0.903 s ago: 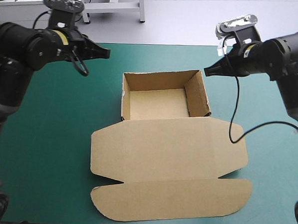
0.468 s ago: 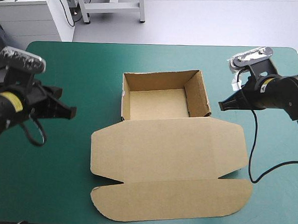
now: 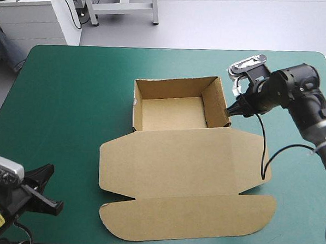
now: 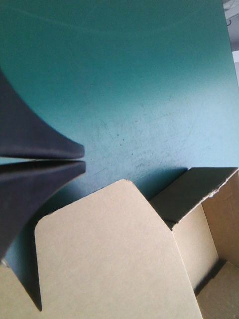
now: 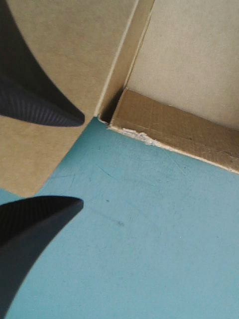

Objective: Fold the box

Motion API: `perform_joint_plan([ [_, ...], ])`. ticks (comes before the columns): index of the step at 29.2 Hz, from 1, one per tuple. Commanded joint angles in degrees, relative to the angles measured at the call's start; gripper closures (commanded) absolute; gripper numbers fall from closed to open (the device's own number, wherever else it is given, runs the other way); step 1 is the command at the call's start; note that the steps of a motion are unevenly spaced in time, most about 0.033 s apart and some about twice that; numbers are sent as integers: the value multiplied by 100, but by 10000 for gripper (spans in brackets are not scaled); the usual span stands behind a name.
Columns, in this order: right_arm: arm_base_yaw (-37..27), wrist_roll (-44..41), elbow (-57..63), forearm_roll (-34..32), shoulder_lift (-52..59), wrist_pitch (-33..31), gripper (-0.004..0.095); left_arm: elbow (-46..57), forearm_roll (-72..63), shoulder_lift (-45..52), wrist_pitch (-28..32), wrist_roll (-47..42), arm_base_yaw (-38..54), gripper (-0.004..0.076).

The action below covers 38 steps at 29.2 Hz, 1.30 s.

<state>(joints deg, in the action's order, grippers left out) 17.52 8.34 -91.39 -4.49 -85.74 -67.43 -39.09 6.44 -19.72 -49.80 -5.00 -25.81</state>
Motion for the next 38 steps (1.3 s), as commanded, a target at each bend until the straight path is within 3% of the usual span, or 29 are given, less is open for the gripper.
perform_joint_plan([
  [1, -30, -70, -388, -67, -351, 536, 409, 365, 99, 598, 631, -150, -25, 732],
  [11, -30, -160, -1453, 253, -2015, 442, 413, 866, 314, 1630, 92, -150, -25, 732],
  [19, -30, -371, -1562, 285, -2804, 367, 438, 1035, 343, 2123, -89, -242, -25, 732],
  [21, -30, -477, -1562, 138, -2906, 306, 563, 1035, 332, 2123, -67, -242, -25, 732],
  [24, -70, -616, -1562, -380, -2979, 162, 887, 1035, 332, 2123, -67, -242, -25, 732],
  [30, -761, -621, -1562, -953, -2979, -32, 926, 1035, 332, 2123, -67, -242, -25, 732],
  [38, -2608, -330, -1562, -1489, -2979, 202, 926, 1035, 332, 2123, -67, -232, -25, 732],
])
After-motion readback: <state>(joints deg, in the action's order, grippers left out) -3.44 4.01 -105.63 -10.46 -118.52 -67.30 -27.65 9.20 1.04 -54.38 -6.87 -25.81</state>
